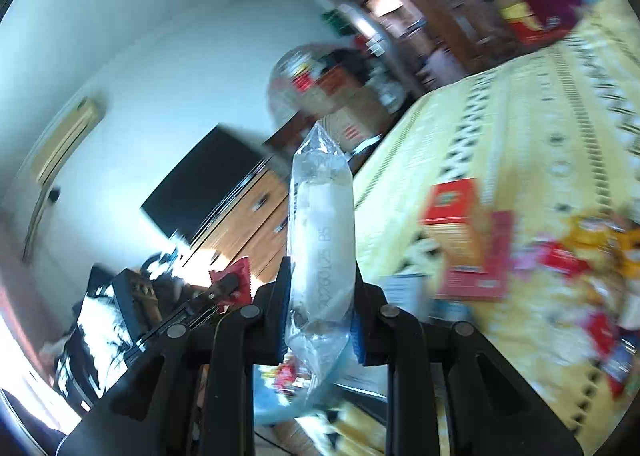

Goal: Organize snacks
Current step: 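Carry both packs to the clear bowl and open both tools to drop them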

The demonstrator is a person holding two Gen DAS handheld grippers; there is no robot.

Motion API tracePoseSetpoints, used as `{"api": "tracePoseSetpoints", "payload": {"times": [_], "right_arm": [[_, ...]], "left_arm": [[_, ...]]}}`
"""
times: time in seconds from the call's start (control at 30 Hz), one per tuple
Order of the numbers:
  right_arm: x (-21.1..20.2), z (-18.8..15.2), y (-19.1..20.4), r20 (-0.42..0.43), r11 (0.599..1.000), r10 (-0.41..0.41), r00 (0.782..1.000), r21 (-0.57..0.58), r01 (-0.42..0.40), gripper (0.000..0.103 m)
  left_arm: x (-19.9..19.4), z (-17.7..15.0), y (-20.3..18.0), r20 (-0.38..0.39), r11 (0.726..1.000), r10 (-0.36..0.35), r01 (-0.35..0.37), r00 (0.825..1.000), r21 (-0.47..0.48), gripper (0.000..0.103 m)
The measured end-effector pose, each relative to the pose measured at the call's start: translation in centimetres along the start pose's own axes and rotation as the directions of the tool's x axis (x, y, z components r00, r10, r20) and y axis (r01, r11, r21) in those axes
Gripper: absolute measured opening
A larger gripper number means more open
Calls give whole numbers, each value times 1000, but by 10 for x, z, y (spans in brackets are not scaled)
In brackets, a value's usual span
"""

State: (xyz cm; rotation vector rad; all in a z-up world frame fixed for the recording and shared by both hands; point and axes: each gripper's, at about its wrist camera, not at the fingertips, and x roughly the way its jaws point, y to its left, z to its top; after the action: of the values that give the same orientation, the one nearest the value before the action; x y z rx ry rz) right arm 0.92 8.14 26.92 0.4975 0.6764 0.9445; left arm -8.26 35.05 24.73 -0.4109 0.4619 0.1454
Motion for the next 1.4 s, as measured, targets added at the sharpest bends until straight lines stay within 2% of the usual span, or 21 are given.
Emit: {"api": "tracePoseSetpoints", "payload": {"times": [0.1,0.2,0.3,0.5,0.67,1.0,1.1,1.17,1.2,1.27,1.4], "right_arm": [[57,7,27,-72,999,20,997,-34,-23,26],[110,3,38,-145,999,18,989,-48,-25,27],[156,-5,52,-215,997,-1,977,-72,-14,26],[222,-16,45,-301,996,-34,953,-91,7,27],[237,-23,38,-334,995,-57,941,-101,24,26],[240,-26,52,-356,988,-99,929,-148,48,28],[242,-28,53,-362,988,-101,927,-144,52,30],[244,-30,52,-368,988,-105,924,-147,54,40],[244,-31,52,-369,987,-108,923,-147,57,42],[242,-30,51,-359,988,-111,927,-143,63,55],[235,-26,50,-341,987,-120,932,-144,75,58]], "left_arm": [[12,5,36,-17,996,70,-71,997,-54,35],[34,5,59,-73,988,94,-103,993,-120,36],[51,-2,67,-121,983,108,-124,987,-136,36],[65,-7,71,-180,978,134,-159,975,-132,36],[61,-10,75,-200,976,154,-181,968,-122,36],[54,-8,79,-193,969,177,-205,965,-137,37],[54,-8,79,-192,967,188,-216,963,-136,37],[55,-8,79,-195,966,195,-223,961,-133,39],[54,-8,79,-195,965,199,-226,961,-133,40],[54,-7,79,-187,963,209,-236,960,-133,47],[52,-4,78,-165,958,237,-259,957,-125,66]]}}
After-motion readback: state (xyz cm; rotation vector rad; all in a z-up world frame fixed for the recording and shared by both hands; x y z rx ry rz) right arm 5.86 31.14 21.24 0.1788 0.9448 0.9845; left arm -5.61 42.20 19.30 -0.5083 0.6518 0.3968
